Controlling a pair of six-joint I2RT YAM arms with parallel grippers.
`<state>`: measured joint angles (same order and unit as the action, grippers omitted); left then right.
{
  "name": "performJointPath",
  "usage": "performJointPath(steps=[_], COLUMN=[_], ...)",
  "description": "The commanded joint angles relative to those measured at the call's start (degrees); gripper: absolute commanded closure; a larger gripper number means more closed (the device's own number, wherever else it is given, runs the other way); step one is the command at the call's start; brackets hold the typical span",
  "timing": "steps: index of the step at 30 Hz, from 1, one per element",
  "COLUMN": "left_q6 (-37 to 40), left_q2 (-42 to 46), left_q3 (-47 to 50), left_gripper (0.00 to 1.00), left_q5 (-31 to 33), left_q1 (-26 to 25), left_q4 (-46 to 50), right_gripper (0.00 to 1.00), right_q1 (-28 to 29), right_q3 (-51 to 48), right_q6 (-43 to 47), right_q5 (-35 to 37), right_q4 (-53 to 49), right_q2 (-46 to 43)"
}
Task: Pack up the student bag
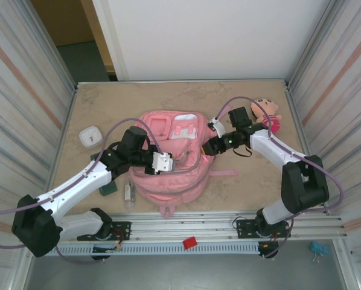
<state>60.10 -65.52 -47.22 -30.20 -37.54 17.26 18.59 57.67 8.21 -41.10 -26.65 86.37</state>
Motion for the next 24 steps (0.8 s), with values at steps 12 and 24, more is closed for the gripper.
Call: performJointPath(steps=[12, 24], left_q6=[0.25, -2.37], left_q2=[3.59, 2.19], left_q3=[-1.66, -1.39], left_gripper=[0.95, 0.96], left_q5=[-4.42, 2.56], left_q1=[-0.19, -0.32], left_q4=[-5.52, -7.69], right_gripper=[0.55, 1.00], right_q1=[-1.80, -2.88], right_q3=[-2.12, -0.54], right_q6=[6.65, 0.31], right_q5=[-9.92, -6.02], right_q4=[1.87, 0.55], right_q2=[3.40, -0.69])
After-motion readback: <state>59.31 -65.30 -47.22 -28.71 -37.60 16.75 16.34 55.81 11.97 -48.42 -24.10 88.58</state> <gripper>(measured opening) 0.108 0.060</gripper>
